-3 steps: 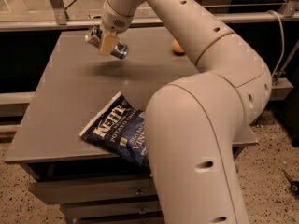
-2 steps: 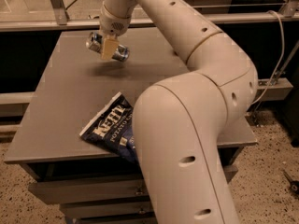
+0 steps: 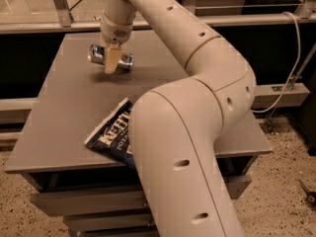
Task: Knock redbull can over
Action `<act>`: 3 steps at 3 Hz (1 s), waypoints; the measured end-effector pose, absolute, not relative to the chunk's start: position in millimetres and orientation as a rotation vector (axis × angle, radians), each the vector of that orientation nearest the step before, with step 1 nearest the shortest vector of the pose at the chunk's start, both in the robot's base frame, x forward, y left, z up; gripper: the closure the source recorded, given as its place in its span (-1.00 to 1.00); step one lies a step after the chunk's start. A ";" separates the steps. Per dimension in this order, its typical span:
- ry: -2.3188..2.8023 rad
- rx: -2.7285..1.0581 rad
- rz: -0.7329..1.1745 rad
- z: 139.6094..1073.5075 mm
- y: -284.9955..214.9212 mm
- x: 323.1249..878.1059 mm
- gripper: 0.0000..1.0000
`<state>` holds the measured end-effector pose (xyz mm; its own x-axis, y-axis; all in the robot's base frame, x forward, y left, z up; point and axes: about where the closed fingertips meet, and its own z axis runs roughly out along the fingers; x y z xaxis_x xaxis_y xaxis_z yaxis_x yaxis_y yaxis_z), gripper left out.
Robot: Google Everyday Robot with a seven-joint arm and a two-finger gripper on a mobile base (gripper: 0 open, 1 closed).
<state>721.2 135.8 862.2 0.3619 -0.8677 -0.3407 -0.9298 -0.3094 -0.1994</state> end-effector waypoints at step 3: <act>1.516 -2.245 0.374 860.6 139.2 714.2 -1.00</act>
Offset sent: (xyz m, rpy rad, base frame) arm -0.0140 0.0015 0.0000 0.0321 0.0618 0.0705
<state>714.2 139.2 860.6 0.3744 -0.8190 -0.4348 -0.9273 -0.3284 -0.1798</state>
